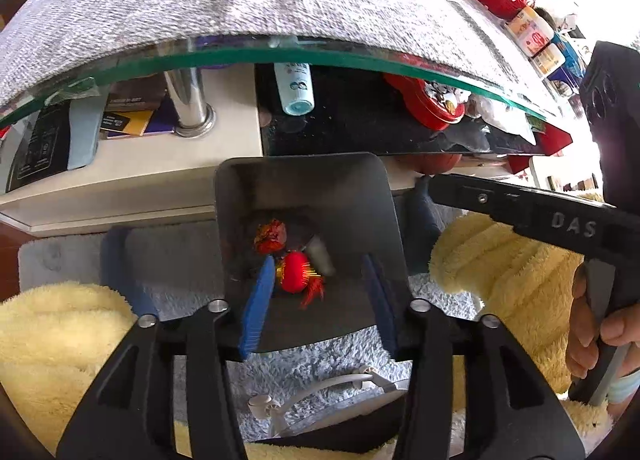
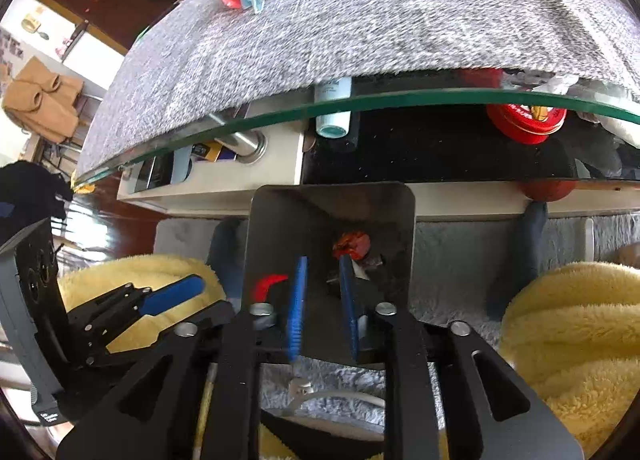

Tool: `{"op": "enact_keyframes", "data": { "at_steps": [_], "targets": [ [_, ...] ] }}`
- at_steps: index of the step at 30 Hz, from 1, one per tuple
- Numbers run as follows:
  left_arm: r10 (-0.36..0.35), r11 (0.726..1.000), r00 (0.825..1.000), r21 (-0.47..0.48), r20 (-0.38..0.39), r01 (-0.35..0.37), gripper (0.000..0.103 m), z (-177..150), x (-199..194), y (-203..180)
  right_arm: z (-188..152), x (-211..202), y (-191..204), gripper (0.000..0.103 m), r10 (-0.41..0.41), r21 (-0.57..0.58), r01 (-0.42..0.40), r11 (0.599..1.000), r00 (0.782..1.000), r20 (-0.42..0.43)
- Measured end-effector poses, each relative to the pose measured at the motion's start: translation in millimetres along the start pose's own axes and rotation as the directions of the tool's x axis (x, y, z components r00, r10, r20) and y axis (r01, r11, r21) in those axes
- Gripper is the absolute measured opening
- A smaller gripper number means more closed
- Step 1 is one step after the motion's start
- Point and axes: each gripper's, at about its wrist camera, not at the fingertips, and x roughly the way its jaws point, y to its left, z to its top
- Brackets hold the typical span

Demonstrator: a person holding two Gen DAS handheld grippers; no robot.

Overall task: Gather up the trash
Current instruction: 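Release the red ornament into the black bin while the right tool drops the bottle, then move both tools back over the trash pile on the table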

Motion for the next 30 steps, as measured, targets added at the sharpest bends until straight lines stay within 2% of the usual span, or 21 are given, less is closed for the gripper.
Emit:
{"op": "enact_keyframes", "data": {
  "at_steps": [1, 3, 5, 6, 7, 9, 10, 22, 30],
  "targets": [
    [0.007, 1.000, 1.000, -0.002, 0.002, -0.007, 0.052, 0, -1, 2, 1, -3, -1, 0.058, -0.008, 0.000, 0.008, 1.000, 1.000, 0.014],
    [0.019, 1.000, 1.000, -0.006, 0.012, -0.019, 0.058, 2, -5, 4, 2, -8, -3, 0.071, -0.022, -0.004, 0.022, 1.000, 0.999, 0.043],
    [0.031, 0.999, 0.999, -0.010, 0.022, -0.031, 0.074, 4, -9, 7, 4, -15, -5, 0.079, -0.037, -0.007, 0.037, 0.999, 0.997, 0.072],
    [0.035, 0.999, 0.999, -0.010, 0.031, -0.035, 0.080, 6, -12, 8, 6, -19, -7, 0.087, -0.046, -0.006, 0.047, 0.999, 0.995, 0.084],
    [0.037, 0.999, 0.998, -0.009, 0.041, -0.036, 0.083, 8, -14, 8, 8, -22, -8, 0.093, -0.055, -0.003, 0.055, 0.998, 0.994, 0.098],
    [0.040, 0.999, 0.997, -0.008, 0.059, -0.040, 0.093, 13, -20, 8, 12, -29, -12, 0.094, -0.051, 0.003, 0.051, 0.999, 0.992, 0.119],
    [0.042, 0.999, 0.997, -0.007, 0.066, -0.041, 0.095, 15, -23, 8, 15, -32, -14, 0.094, -0.049, 0.009, 0.049, 0.999, 0.991, 0.124],
    [0.049, 0.999, 0.990, 0.012, 0.130, -0.051, 0.095, 48, -42, 9, 56, -56, -27, 0.096, -0.073, 0.048, 0.065, 0.997, 0.977, 0.198],
    [0.065, 0.998, 0.982, 0.005, 0.175, -0.066, 0.095, 92, -41, 22, 96, -48, -23, 0.096, -0.063, 0.045, 0.054, 0.997, 0.976, 0.208]
  ]
}}
